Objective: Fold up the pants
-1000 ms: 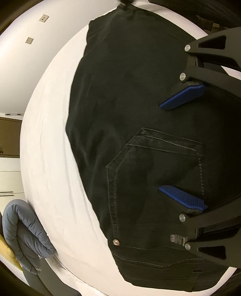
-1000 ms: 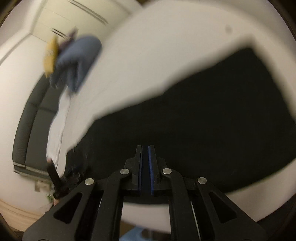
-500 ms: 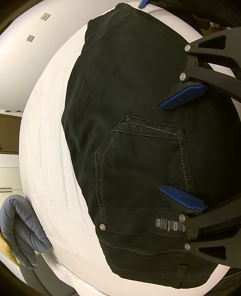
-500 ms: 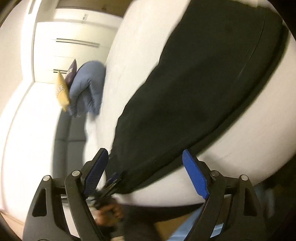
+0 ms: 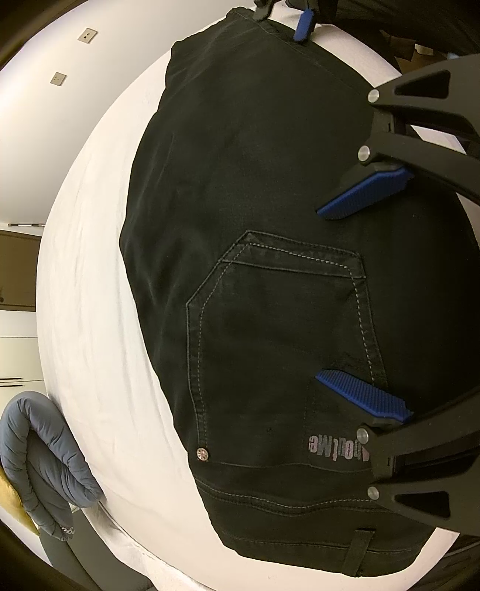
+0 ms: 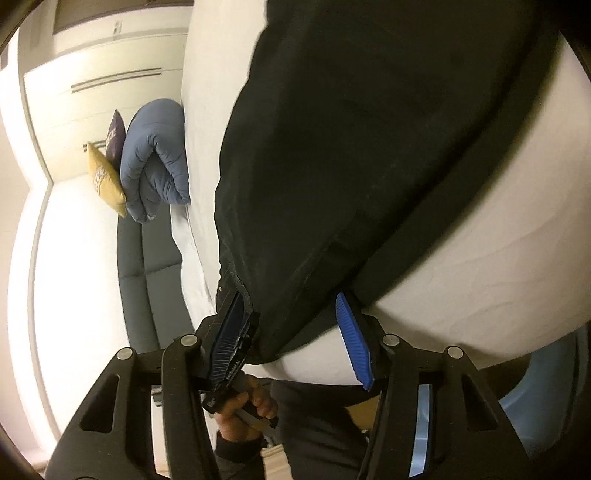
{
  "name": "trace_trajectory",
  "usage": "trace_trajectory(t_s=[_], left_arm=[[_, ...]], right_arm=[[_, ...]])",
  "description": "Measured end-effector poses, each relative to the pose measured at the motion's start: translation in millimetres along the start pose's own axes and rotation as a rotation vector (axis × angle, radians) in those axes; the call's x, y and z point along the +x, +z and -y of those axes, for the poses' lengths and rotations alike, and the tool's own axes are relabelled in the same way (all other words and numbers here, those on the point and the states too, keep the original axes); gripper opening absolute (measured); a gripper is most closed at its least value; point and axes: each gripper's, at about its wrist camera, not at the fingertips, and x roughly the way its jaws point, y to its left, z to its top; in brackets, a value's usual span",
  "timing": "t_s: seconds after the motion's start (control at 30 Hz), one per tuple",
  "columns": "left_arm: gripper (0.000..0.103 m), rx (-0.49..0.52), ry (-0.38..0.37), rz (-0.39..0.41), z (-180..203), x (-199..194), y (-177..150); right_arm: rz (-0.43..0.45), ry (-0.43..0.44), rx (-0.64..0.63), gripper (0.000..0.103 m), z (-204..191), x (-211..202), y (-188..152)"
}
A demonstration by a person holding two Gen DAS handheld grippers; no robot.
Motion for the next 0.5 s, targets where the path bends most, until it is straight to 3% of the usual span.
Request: trace_trajectory(t_s=[0.2,0.23,0.33,0.5], left_arm=[[0.086,0.001,0.000,-0.003,0.7,1.2,0.8],[0.086,0.001,0.001,-0.004,1.0,1.3,0.9],[0.086,0.006,0.002,-0.010,2.2,2.3,2.1],[0.085,0.042,0.005,-0.032,5.9,3.4,3.0]], right_arm=[[0.018,-0.003,0.007,0.048,-54.4,66.5,59.9],[0.016,-0.001,0.006,0.038,-85.3,100.2,75.6],[0.012,-0.042,-0.029,0.003,-109.3,135.0,87.5],[0.030,-0.039,0.012,0.001,-123.9,143.3,85.0]])
